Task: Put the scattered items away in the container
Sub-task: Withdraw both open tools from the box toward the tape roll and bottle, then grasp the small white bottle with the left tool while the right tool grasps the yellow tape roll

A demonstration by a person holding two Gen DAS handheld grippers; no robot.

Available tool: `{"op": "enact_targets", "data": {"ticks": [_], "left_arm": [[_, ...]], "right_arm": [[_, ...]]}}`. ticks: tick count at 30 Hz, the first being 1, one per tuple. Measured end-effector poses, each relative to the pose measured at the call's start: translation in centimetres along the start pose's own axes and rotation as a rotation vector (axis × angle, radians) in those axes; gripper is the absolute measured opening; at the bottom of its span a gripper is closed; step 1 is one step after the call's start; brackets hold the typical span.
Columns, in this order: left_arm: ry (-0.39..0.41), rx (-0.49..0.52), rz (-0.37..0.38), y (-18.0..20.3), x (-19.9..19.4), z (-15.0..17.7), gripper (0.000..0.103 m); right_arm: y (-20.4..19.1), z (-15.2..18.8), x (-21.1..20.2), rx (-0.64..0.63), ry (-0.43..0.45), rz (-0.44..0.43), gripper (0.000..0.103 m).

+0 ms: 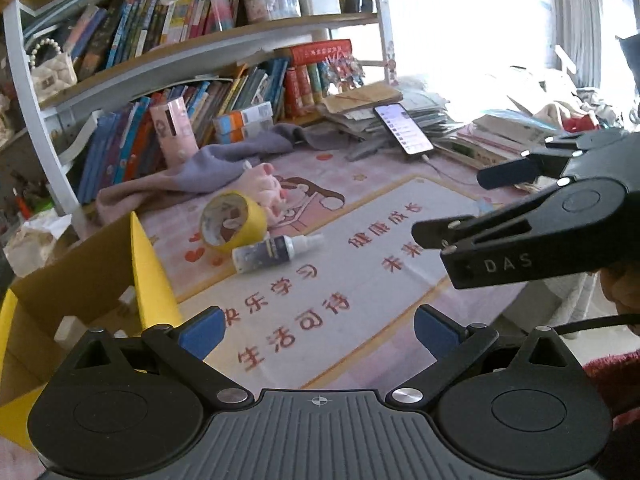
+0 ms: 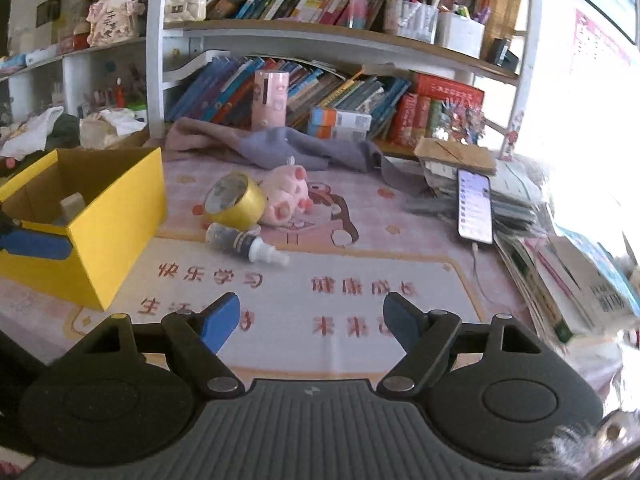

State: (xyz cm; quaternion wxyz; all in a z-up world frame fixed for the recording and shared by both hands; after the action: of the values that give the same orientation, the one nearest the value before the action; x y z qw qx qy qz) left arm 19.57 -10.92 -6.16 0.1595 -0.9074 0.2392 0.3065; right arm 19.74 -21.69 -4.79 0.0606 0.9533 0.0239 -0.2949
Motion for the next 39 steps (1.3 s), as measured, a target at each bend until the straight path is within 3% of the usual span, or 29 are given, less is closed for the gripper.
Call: {"op": "enact_targets", "data": {"ticks": [8, 15, 29, 36, 39], "left_arm": [[0.004, -0.043, -0.025, 0.5, 5.0, -5.0, 0.102], [-0.042, -0.114, -0.077, 0.5, 8.8, -7.6, 0.102], [-0.240, -0.294, -0.171, -1.9, 15.4, -6.8, 0.102], [-0.263, -0.540, -0.210, -5.4, 17.4, -5.1, 0.100], [-0.298, -0.691, -0.229, -7.1, 18.1, -3.3, 0.091]], "right_arm": [[4.9, -3.7, 3.6, -0.027, 0.035, -0.011, 0.078], [9.3, -5.9, 7.6, -0.014, 0.026, -0.060, 0.078], [12.0, -6.7, 15.5, 0.045, -0.077, -0.224, 0.078], [11.2, -7.6, 18.9, 0.057, -0.106, -0.295, 0.078], [10.5, -8.1, 19.9, 0.046, -0.103, -0.324, 0.078]]}}
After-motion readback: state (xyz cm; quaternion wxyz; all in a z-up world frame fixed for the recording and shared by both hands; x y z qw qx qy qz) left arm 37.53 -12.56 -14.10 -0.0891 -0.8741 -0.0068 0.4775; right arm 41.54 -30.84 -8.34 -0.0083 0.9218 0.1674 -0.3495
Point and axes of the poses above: each gripper's, at about its wrist camera, not at the fingertips, and x roughly the way its jaws point, y to its right, z to its underside, the point moved 10 cm from there along x, roughly the way its jaws point, and after that the axes turned 1 degree about -y, right-handed, at the moved point
